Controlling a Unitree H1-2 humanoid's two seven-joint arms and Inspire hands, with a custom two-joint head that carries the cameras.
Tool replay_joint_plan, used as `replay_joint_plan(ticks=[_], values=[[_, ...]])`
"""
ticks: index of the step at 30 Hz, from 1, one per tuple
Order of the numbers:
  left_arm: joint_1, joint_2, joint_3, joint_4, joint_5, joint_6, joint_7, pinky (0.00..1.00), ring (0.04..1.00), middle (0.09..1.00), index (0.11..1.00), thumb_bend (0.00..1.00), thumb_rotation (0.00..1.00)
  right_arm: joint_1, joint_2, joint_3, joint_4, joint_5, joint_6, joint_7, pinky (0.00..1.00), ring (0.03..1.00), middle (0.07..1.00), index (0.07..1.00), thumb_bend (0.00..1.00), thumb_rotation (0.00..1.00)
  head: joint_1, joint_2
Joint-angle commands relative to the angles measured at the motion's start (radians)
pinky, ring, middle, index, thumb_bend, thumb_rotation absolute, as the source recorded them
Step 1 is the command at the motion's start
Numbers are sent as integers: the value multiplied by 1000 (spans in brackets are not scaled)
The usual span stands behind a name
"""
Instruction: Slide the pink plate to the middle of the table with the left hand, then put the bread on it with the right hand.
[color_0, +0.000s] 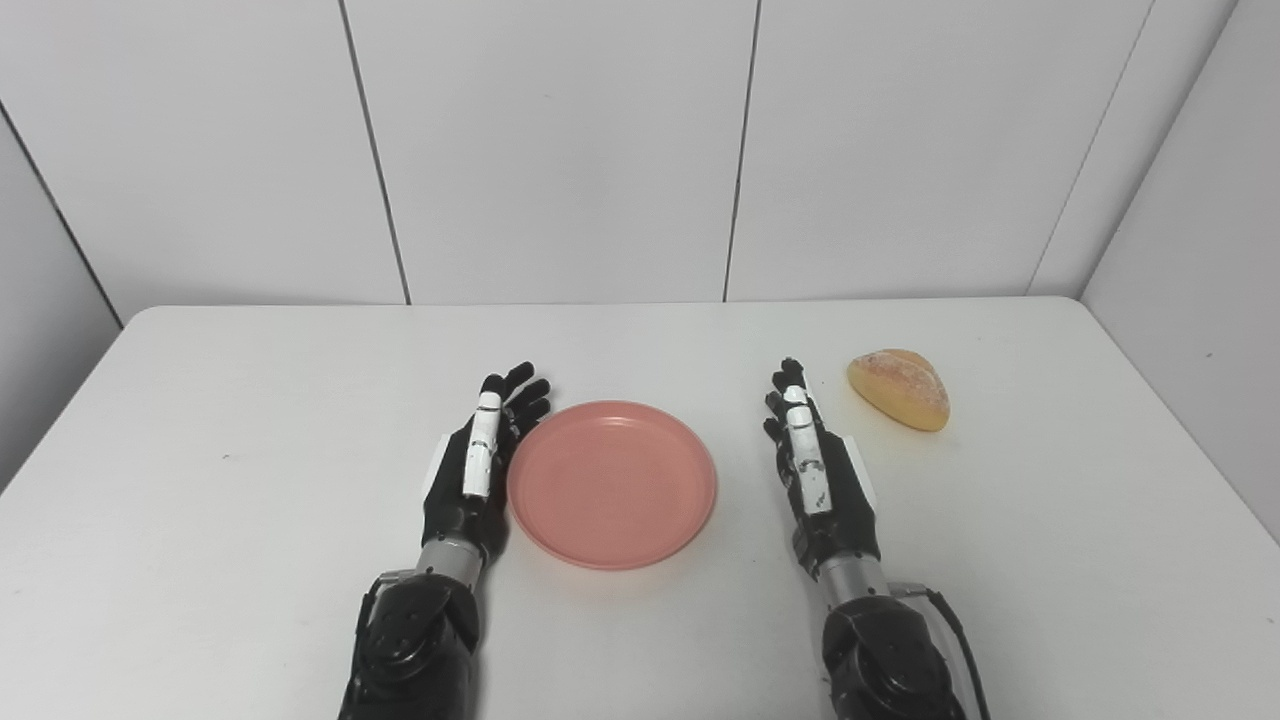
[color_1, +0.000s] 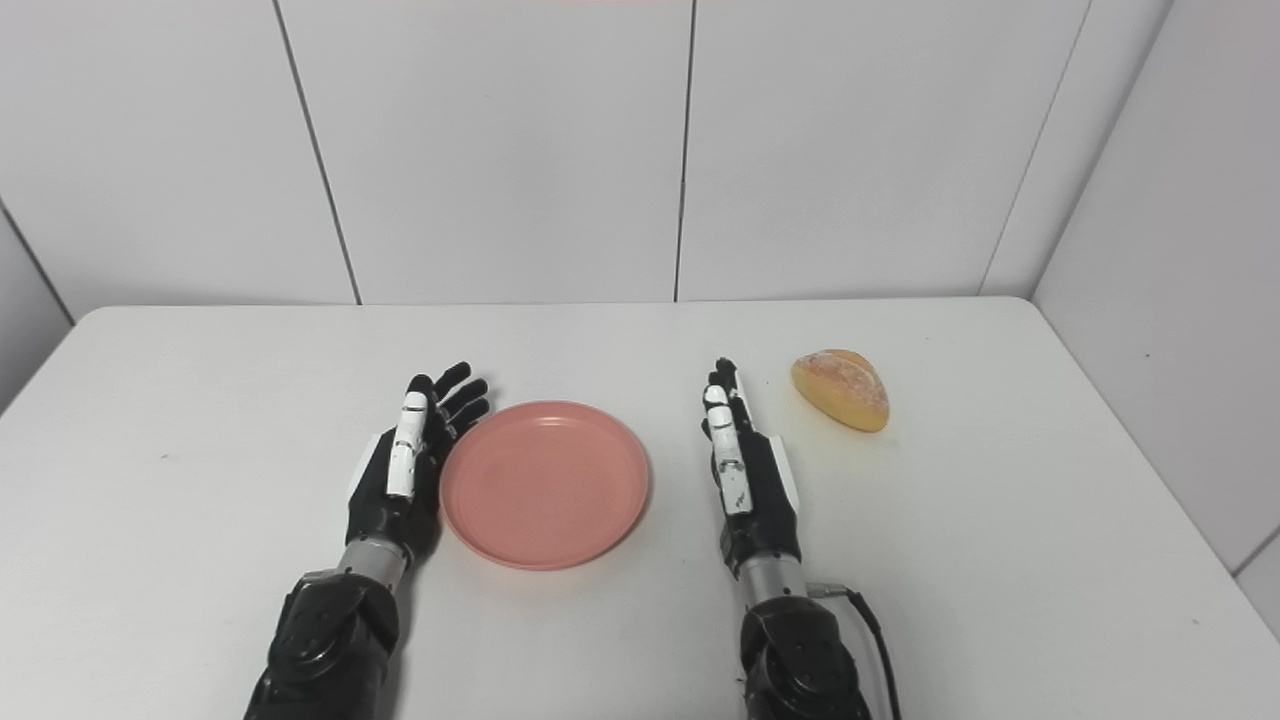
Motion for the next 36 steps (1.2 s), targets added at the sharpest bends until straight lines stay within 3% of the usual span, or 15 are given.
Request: replay_joint_plan(ticks=[1, 8, 14, 17, 23, 27, 36], values=[[4, -18, -9, 12, -5, -7, -16, 926, 898, 871, 856, 501, 1000, -48, 15, 3, -14, -1, -16, -2, 1000, 1000, 1000, 1000, 460, 952, -6, -1], [15, -17, -28, 19, 24, -37, -17, 937, 900, 877, 867, 490, 1000, -50, 14, 6, -8, -5, -29, 0, 1000, 1000, 1000, 1000, 457, 949, -13, -1], [5, -4, -36, 53, 64, -120, -3, 983, 924, 896, 881, 497, 1000, -55, 11, -1, -9, -15, -32, -10, 1000, 1000, 1000, 1000, 461, 921, -1, -3], [3, -5, -27, 62, 43, -171, -17, 978, 934, 909, 888, 464, 1000, -59, 9, -7, -11, -19, -29, -20, 1000, 1000, 1000, 1000, 496, 898, 3, -4], [6, 1, -24, 51, 29, -200, -31, 1000, 957, 928, 906, 474, 1000, -72, -12, -15, -4, -41, -37, -27, 1000, 1000, 1000, 1000, 560, 908, 7, -3], [7, 12, -28, 73, 55, -255, -24, 996, 962, 936, 921, 467, 1000, -88, -23, -31, 21, -55, -84, -51, 1000, 1000, 1000, 993, 578, 889, 7, -5], [2, 14, -21, 92, 38, -277, -25, 1000, 992, 967, 956, 453, 1000, -128, -99, -24, 63, -196, -145, -108, 1000, 997, 981, 999, 607, 938, -2, -8]])
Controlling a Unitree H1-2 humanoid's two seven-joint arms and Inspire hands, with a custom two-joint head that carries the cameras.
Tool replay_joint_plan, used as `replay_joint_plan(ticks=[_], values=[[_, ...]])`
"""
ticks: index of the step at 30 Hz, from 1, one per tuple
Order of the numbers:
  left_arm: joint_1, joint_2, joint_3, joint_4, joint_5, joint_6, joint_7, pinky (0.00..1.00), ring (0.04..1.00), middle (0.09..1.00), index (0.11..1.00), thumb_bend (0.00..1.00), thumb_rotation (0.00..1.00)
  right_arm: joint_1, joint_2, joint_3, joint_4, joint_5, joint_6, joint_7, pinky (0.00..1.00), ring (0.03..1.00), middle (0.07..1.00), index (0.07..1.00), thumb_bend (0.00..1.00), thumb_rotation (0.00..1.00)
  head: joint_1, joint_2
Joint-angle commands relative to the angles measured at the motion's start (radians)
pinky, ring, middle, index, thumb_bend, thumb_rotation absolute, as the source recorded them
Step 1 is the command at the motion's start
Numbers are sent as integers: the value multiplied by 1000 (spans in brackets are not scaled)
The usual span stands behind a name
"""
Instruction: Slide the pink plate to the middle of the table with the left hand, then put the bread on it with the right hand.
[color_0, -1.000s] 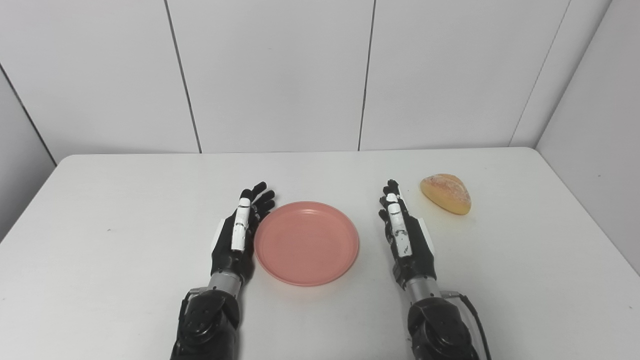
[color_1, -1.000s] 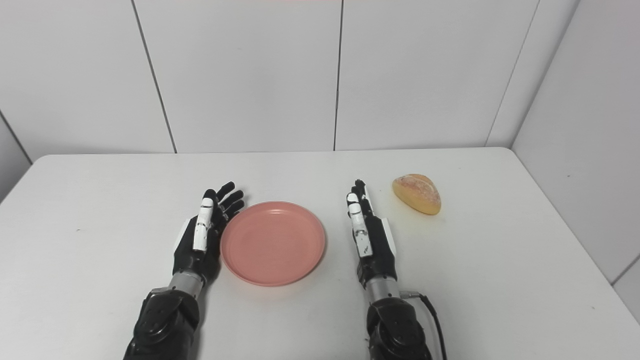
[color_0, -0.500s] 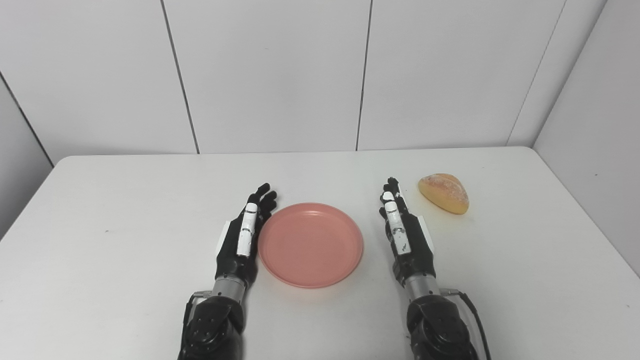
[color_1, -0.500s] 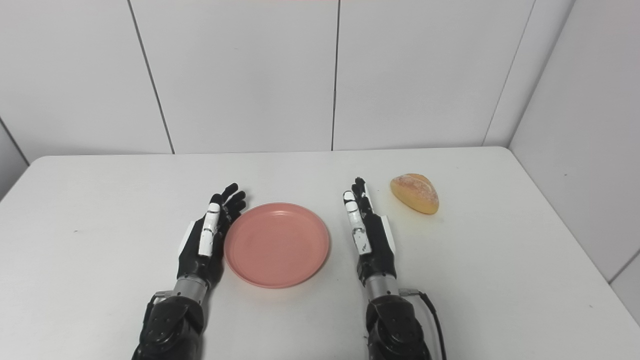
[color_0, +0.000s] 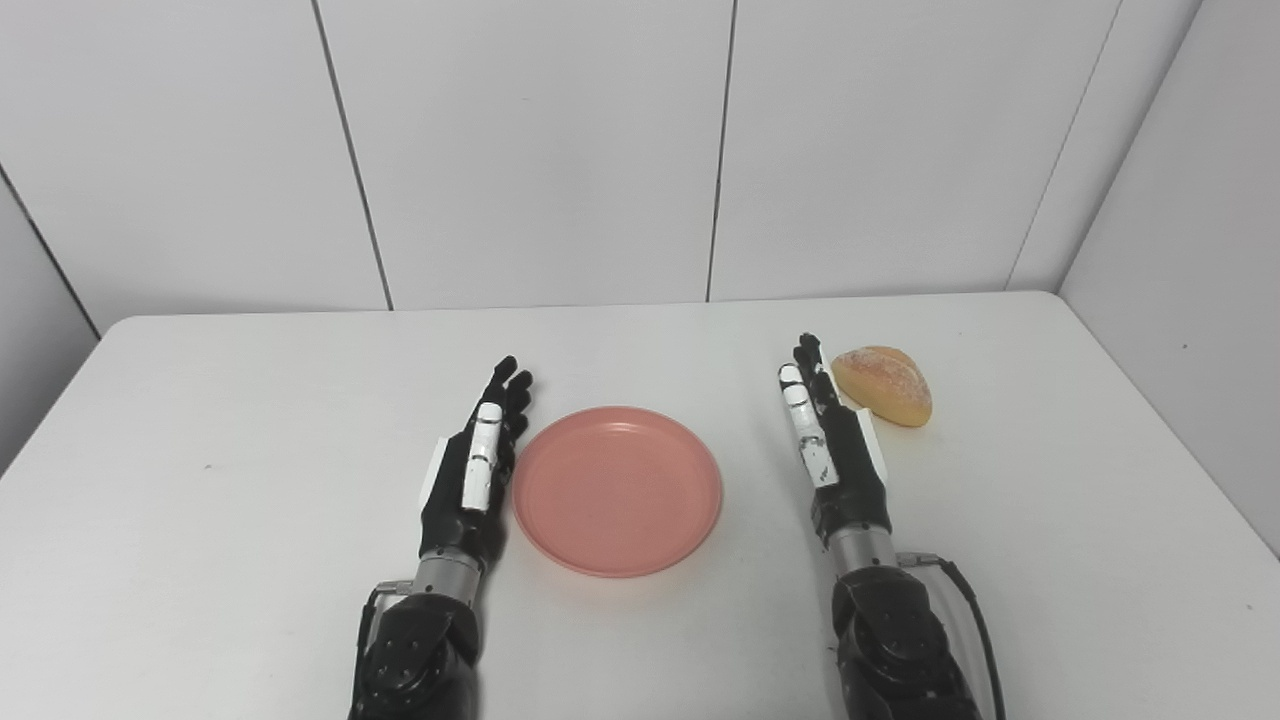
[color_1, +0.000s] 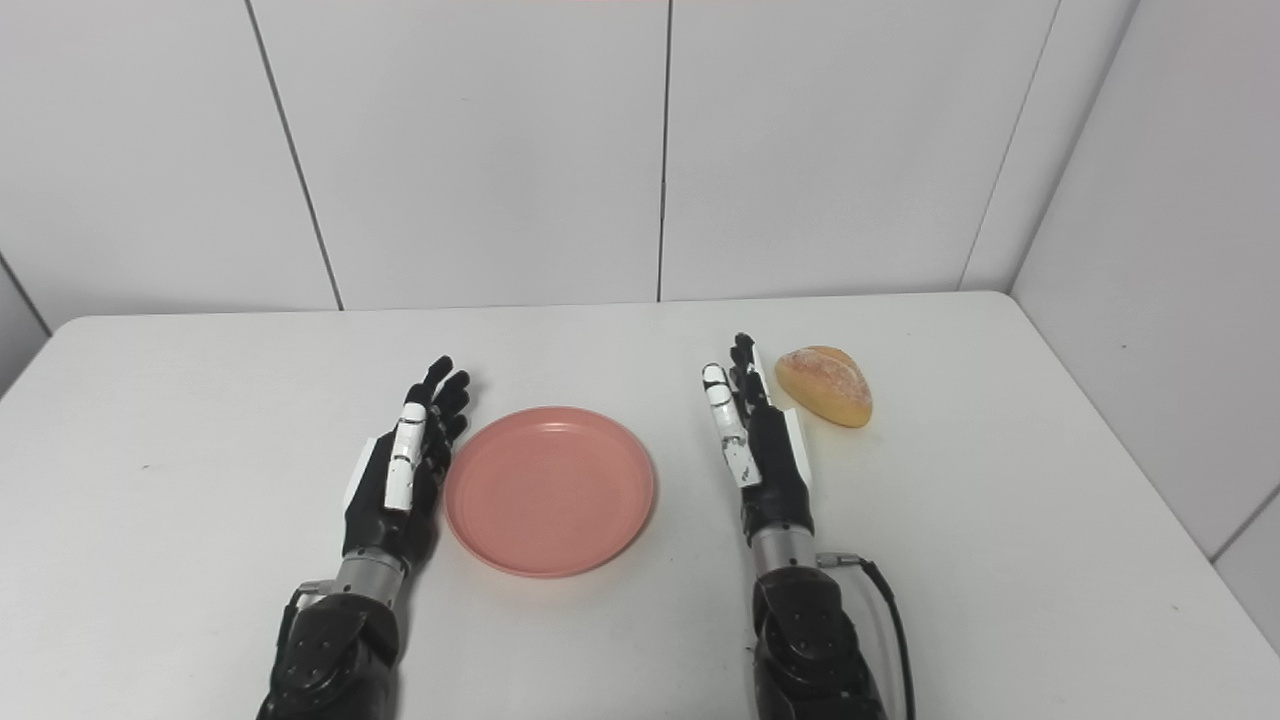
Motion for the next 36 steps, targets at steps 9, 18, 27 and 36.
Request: replay_joint_plan(ticks=[9, 18, 27, 36], values=[[-12, 30, -7, 45, 52, -77, 2, 1000, 1000, 978, 975, 446, 1000, -95, -134, 16, -32, -219, -73, -95, 951, 969, 980, 993, 523, 881, -22, -3], [-19, 54, -7, 71, 67, -51, 2, 1000, 1000, 996, 988, 459, 1000, -119, -202, 19, -30, -356, -38, -170, 833, 922, 951, 947, 579, 669, -53, -4], [-14, 58, -11, 47, 78, 2, 1, 1000, 997, 977, 962, 421, 1000, -148, -279, 40, 66, -513, 1, -242, 784, 891, 931, 931, 616, 490, -63, -4], [-8, 52, -7, 21, 80, 31, 9, 1000, 996, 972, 955, 426, 1000, -167, -317, 47, 161, -528, 51, -230, 770, 883, 923, 926, 688, 341, -63, 3]])
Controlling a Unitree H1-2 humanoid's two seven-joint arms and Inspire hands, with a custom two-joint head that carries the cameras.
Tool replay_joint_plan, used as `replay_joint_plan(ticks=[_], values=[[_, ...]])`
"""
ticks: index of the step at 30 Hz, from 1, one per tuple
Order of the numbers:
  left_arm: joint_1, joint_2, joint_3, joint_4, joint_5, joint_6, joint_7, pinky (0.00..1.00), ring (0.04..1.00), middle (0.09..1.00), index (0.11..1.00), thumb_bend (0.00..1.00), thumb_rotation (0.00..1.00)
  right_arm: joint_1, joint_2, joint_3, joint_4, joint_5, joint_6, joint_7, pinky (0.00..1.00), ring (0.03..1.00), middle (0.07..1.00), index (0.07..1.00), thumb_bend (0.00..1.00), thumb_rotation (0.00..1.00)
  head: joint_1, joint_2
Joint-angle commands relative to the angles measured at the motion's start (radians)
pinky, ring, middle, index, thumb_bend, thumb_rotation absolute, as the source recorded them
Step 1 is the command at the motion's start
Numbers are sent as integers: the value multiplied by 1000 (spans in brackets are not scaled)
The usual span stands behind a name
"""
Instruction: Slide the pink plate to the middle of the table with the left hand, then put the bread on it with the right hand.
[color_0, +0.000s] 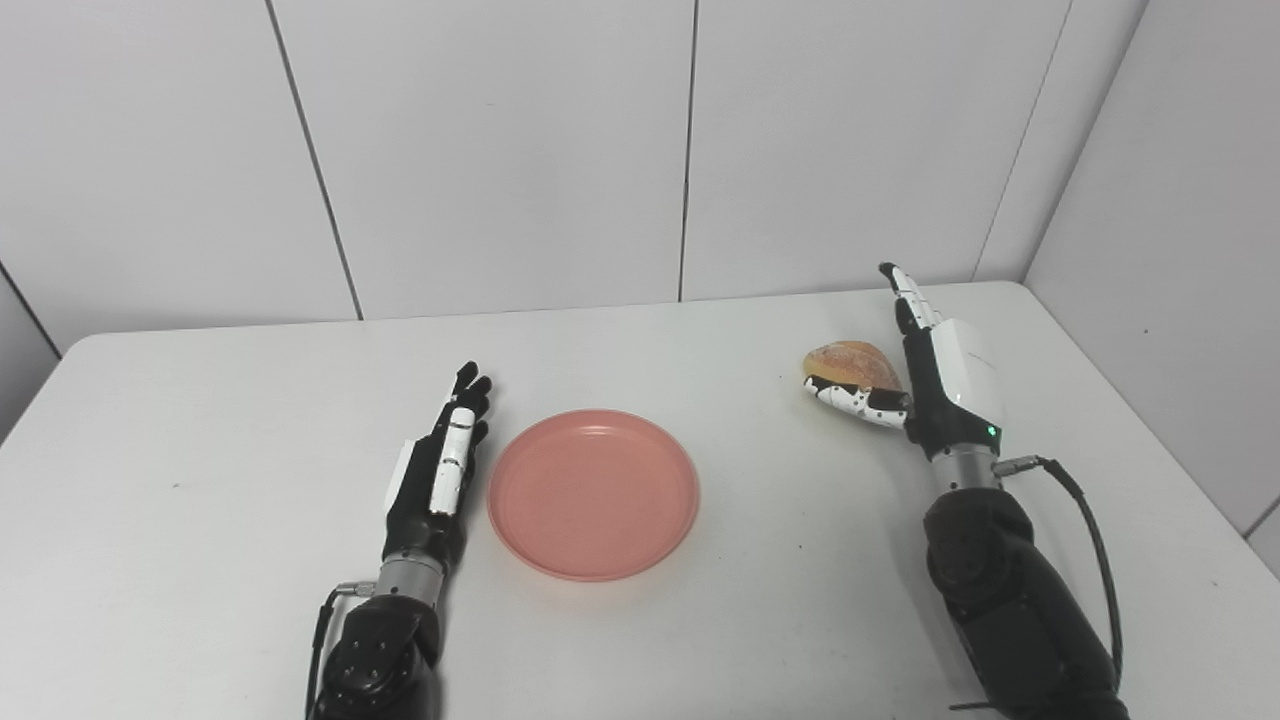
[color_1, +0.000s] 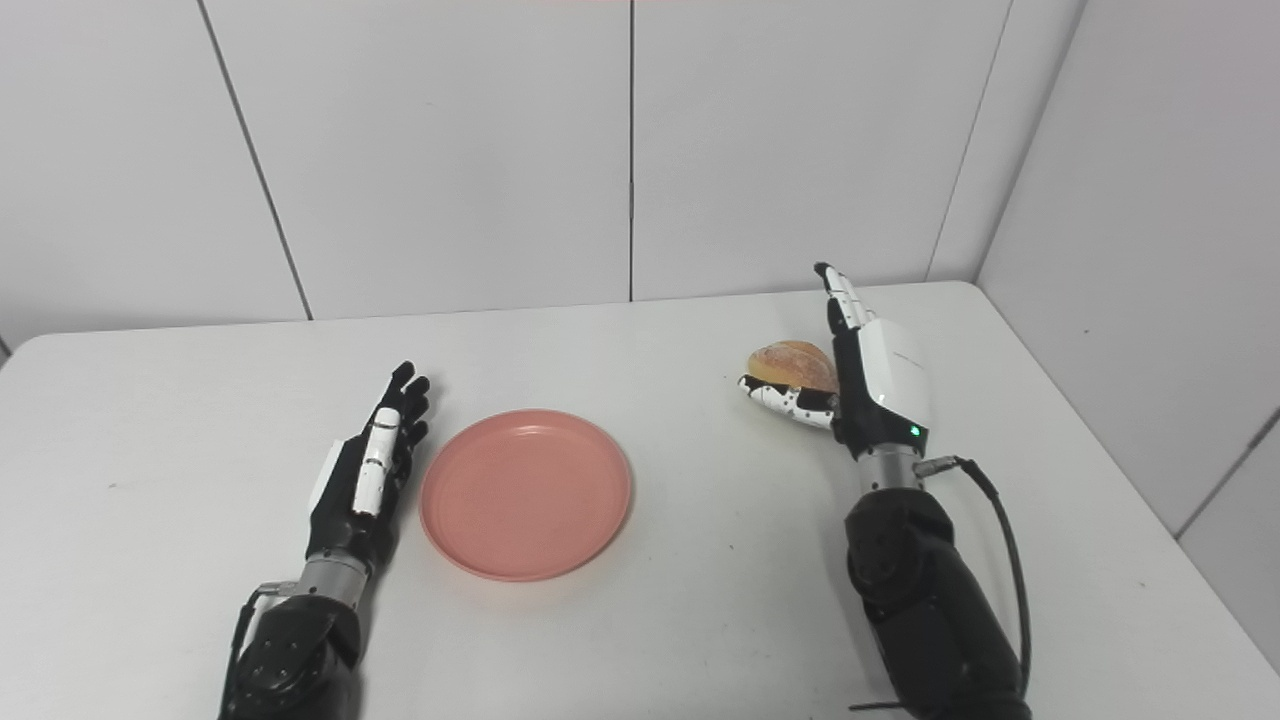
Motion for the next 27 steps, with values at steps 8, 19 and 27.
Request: replay_joint_plan(ticks=[8, 19, 27], values=[[22, 6, -5, -30, 4, -1, -14, 1000, 987, 968, 956, 401, 1000, -75, -42, 1, 74, 49, 22, 29, 751, 862, 912, 919, 686, 299, 9, 3], [30, 4, -10, -66, 13, 29, -6, 1000, 986, 968, 956, 403, 1000, -99, -54, 31, 165, 86, -45, 6, 666, 773, 836, 835, 604, 215, 17, 14], [28, 4, -9, -66, 10, 31, -6, 1000, 990, 973, 962, 405, 1000, -114, -38, 36, 219, 101, -142, -88, 559, 667, 741, 740, 506, 102, 15, 20]])
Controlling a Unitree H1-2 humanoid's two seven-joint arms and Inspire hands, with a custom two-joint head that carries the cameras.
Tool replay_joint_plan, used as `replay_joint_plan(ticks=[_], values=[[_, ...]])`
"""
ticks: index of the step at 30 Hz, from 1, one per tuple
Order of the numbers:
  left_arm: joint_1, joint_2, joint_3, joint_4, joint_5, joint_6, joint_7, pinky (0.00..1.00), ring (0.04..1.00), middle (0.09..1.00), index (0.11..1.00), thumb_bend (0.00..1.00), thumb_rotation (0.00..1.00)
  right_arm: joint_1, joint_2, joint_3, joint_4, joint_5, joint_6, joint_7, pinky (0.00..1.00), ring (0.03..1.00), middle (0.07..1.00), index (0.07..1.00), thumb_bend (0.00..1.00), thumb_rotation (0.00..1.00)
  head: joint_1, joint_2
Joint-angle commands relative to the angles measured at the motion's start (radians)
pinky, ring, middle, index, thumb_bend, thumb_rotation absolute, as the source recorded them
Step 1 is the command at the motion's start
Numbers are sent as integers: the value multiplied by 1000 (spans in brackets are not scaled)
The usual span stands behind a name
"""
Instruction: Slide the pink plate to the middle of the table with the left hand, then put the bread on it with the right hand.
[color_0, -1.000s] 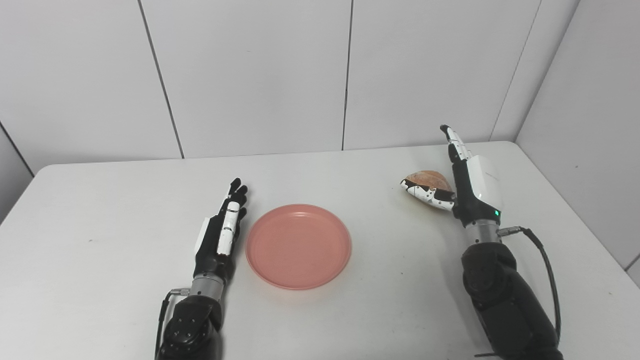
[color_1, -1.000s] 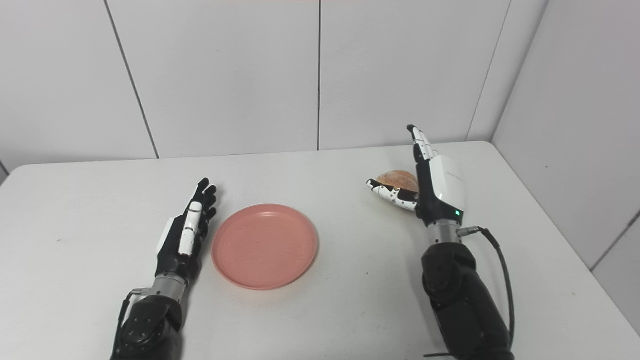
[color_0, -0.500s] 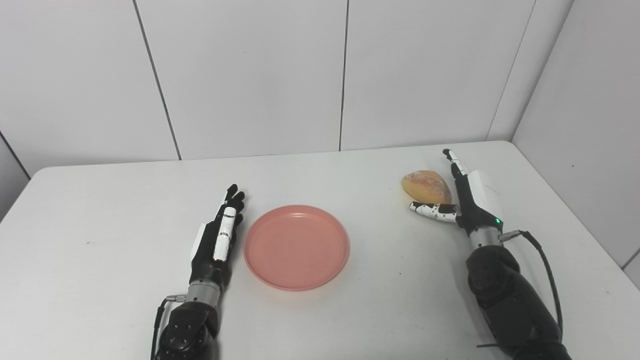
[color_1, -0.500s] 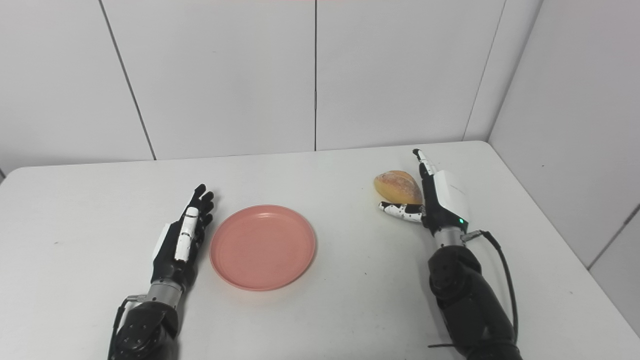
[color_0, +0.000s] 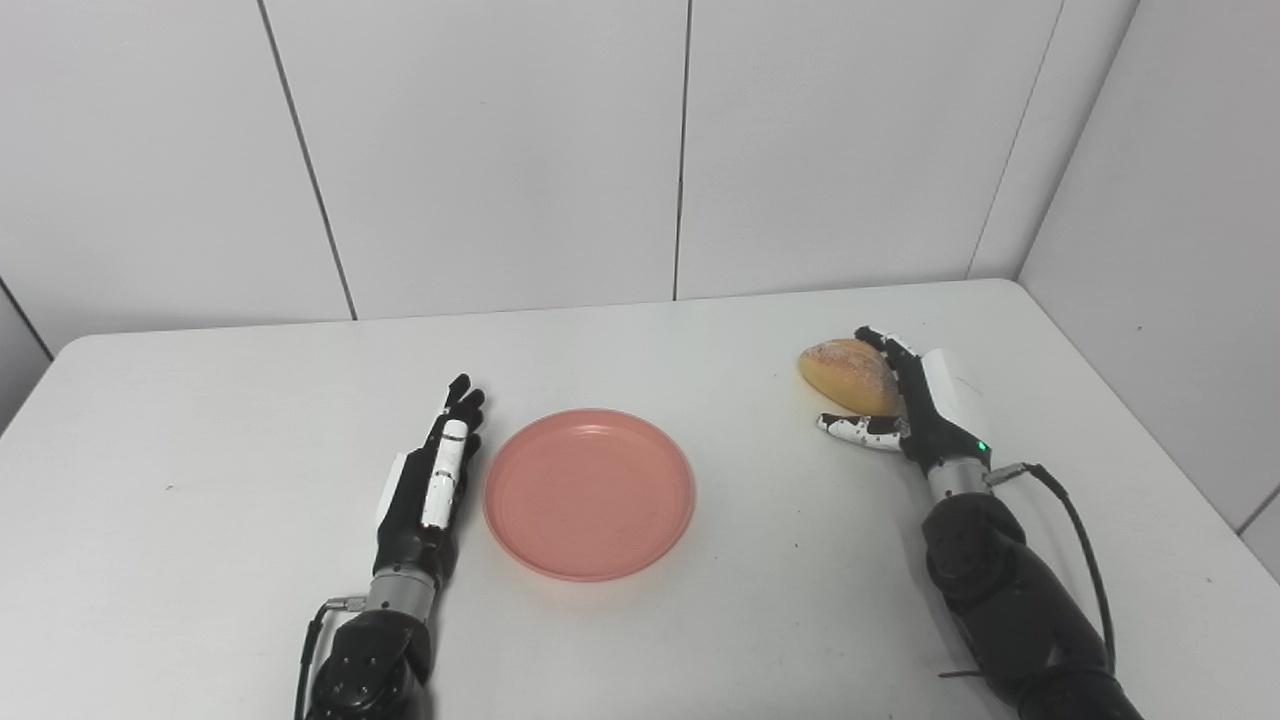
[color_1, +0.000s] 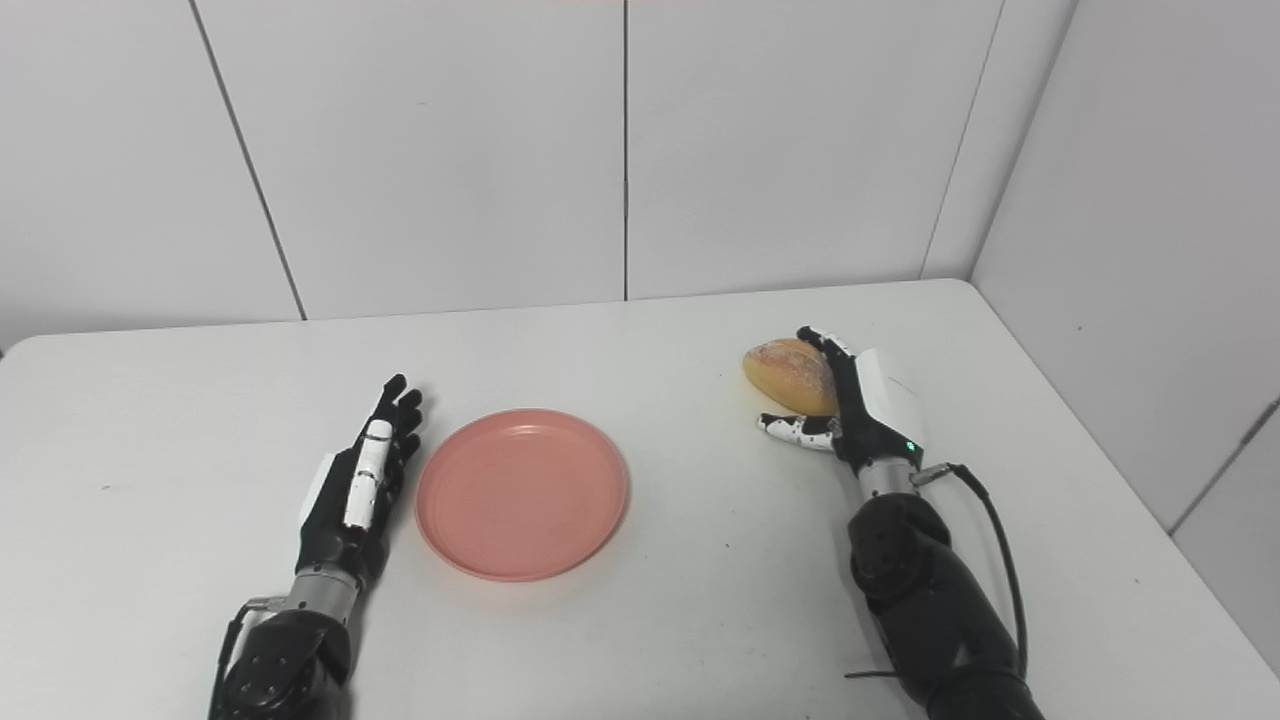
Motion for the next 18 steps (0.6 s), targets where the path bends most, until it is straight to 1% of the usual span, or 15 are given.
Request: replay_joint_plan(ticks=[1, 3, 7, 8, 11, 18], values=[[-5, 5, 1, -12, 5, -5, -4, 1000, 990, 973, 963, 407, 1000, -57, -8, -4, -4, -2, -79, -71, 522, 630, 701, 713, 486, 41, 1, 3], [-4, 5, 0, -13, 7, -8, -3, 1000, 990, 973, 964, 407, 1000, -61, -4, -2, 9, -2, -96, -98, 498, 606, 672, 695, 463, 10, -1, 3], [-4, 5, 1, -12, 2, -14, -7, 1000, 989, 973, 966, 410, 1000, -66, 0, 6, 32, -12, -119, -147, 481, 578, 635, 667, 438, 0, 0, 6], [-4, 4, 2, -13, -1, -12, -8, 1000, 990, 973, 966, 413, 1000, -68, 0, 9, 38, -17, -123, -159, 470, 563, 620, 583, 463, 62, 0, 6], [-5, 5, 0, -16, 6, -7, -5, 1000, 991, 974, 965, 415, 1000, -72, 0, 17, 49, -26, -123, -186, 455, 548, 606, 515, 485, 115, 0, 6], [-8, 4, 0, -16, 9, -7, -1, 1000, 992, 975, 966, 414, 1000, -84, -6, 36, 83, -46, -127, -238, 436, 520, 579, 497, 491, 131, 3, 5]])
